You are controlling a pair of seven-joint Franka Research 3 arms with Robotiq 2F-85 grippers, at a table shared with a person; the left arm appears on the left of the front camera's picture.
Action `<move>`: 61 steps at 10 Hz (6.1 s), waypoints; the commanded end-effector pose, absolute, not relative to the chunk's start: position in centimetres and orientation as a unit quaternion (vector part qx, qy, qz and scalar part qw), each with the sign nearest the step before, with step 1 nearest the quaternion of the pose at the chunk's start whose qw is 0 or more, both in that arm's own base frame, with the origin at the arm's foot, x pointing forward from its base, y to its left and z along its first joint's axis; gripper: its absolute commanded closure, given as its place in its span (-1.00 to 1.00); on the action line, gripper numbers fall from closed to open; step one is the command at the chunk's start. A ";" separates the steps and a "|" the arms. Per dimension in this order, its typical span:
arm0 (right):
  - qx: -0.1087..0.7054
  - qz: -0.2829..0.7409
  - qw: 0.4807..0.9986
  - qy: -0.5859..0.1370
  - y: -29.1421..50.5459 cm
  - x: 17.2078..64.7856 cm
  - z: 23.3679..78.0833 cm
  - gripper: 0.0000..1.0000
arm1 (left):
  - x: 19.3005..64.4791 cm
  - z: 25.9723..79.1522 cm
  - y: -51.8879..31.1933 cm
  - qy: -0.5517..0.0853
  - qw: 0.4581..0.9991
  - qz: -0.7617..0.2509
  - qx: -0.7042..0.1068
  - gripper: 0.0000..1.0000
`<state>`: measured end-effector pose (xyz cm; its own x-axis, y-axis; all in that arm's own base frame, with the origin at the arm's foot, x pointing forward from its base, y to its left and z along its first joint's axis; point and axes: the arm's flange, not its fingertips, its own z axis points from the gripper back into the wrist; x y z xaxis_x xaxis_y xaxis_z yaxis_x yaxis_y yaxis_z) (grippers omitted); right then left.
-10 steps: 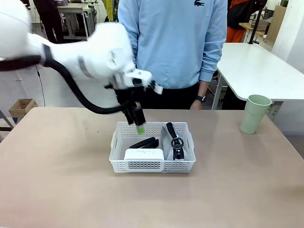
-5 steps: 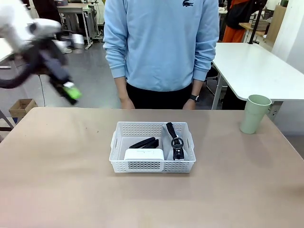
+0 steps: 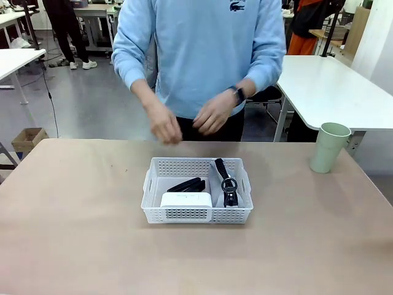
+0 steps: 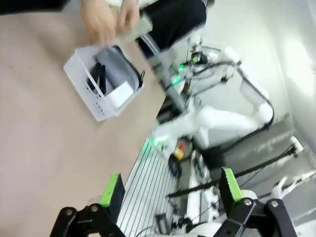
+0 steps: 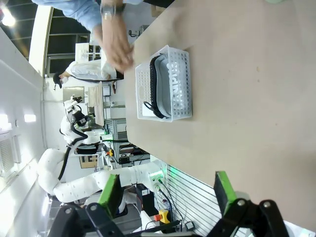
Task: Efficiently arrange items inside the basket to fit them all.
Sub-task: Pick up the Stapler and place it inside the Organizing basket, then pick up the Reusable plastic cup and place it inside the Organizing basket.
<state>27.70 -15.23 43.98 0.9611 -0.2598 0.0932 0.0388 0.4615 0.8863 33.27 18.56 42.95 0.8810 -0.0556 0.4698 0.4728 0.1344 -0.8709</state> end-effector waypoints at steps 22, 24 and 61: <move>0.422 0.423 0.722 -0.347 -14.2 34.9 43.7 -1.00 | 33.3 42.9 18.6 -0.165 0.735 -0.180 -0.633 -1.00; 0.402 0.399 0.701 -0.435 -15.3 34.5 44.4 -1.00 | 33.3 42.9 18.6 -0.165 0.735 -0.180 -0.633 -1.00; 0.326 0.421 0.709 -0.462 -19.5 56.0 24.2 -1.00 | 33.3 42.9 18.6 -0.165 0.735 -0.180 -0.633 -1.00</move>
